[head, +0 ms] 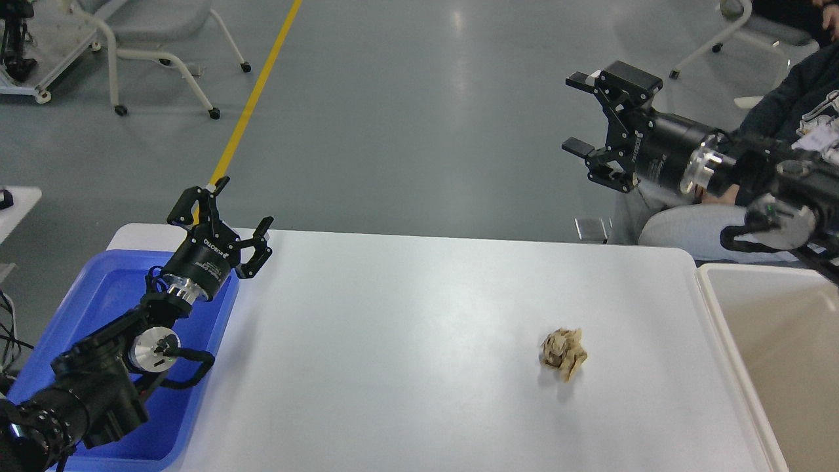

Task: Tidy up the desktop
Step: 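Raise the right gripper and open it above the table, then lower the open right gripper toward the crumpled paper ball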

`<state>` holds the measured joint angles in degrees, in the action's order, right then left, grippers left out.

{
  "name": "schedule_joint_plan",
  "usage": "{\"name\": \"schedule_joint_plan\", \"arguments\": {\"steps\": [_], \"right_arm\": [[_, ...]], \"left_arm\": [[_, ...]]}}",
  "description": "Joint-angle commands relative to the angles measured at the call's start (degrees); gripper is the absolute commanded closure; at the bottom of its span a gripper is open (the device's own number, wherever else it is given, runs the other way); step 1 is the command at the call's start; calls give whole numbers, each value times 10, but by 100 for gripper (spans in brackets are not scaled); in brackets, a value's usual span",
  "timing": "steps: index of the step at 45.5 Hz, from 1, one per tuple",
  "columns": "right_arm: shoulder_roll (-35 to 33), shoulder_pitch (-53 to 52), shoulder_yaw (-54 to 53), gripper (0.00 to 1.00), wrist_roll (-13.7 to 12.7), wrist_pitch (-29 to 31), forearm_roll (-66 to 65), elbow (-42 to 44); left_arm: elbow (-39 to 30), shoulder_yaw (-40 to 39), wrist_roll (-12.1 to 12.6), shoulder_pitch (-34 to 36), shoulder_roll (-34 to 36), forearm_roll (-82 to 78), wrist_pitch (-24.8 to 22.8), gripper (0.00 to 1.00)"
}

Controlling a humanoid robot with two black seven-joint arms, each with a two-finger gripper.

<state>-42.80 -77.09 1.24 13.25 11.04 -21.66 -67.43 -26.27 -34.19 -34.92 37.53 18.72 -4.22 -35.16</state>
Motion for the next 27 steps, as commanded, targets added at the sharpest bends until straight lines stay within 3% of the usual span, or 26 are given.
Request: {"name": "schedule_joint_plan", "arguments": {"steps": [1, 8, 27], "right_arm": [[4, -150, 217, 0, -1, -1, -195, -12], [39, -183, 309, 0, 2, -5, -264, -12], [169, -163, 379, 0, 1, -15, -265, 26]], "left_arm": [[0, 0, 0, 0, 0, 0, 0, 0], [0, 0, 0, 0, 0, 0, 0, 0], [0, 0, 0, 0, 0, 0, 0, 0]]}}
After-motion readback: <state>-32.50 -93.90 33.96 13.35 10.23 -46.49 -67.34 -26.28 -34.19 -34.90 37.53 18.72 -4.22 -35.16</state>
